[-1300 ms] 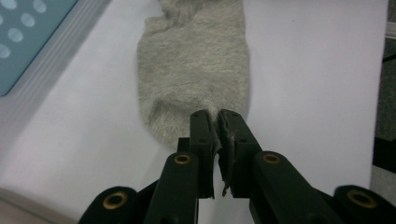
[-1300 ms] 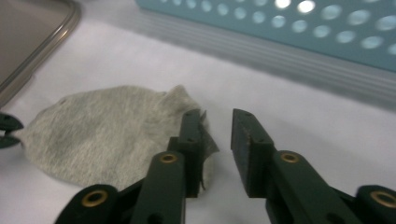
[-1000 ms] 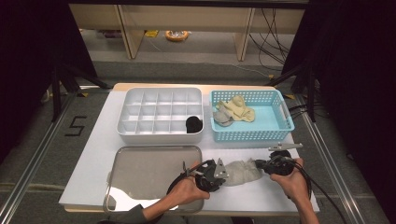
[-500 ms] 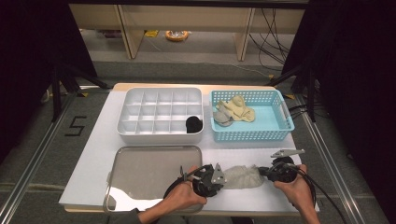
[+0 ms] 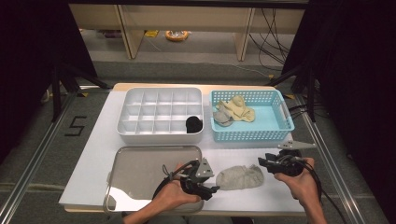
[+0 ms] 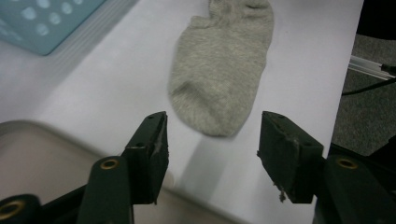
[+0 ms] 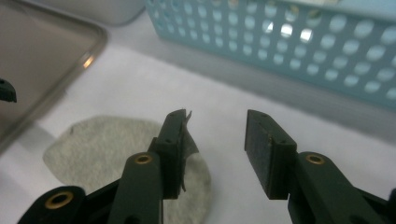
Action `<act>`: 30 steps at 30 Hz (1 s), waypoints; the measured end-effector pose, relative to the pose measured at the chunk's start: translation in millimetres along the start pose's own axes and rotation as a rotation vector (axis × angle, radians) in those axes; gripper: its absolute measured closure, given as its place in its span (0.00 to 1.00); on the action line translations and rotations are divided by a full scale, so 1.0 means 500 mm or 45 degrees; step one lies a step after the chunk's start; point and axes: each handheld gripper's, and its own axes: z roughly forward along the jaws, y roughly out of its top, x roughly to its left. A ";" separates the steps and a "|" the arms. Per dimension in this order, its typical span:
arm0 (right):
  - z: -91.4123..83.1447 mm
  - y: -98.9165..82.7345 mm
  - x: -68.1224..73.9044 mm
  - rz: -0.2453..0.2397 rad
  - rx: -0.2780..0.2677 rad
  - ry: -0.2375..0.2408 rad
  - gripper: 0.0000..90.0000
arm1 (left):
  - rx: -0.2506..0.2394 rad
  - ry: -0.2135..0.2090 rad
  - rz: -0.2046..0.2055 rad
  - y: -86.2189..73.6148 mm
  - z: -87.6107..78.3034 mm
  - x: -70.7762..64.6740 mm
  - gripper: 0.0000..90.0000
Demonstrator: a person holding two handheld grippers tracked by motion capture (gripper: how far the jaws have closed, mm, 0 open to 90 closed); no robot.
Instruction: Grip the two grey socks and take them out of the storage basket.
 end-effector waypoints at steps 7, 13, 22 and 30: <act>-0.010 0.054 0.009 -0.003 -0.055 -0.001 0.66 | -0.050 0.044 -0.080 -0.028 -0.040 0.012 0.41; 0.005 0.087 0.014 -0.016 -0.030 -0.007 0.65 | -0.041 0.061 -0.116 -0.053 -0.055 0.016 0.38; 0.035 0.152 0.001 -0.090 -0.048 -0.011 0.63 | -0.044 0.118 -0.183 -0.093 -0.086 0.042 0.35; 0.082 0.217 -0.002 -0.070 0.017 -0.024 0.63 | -0.050 0.144 -0.212 -0.114 -0.102 0.044 0.34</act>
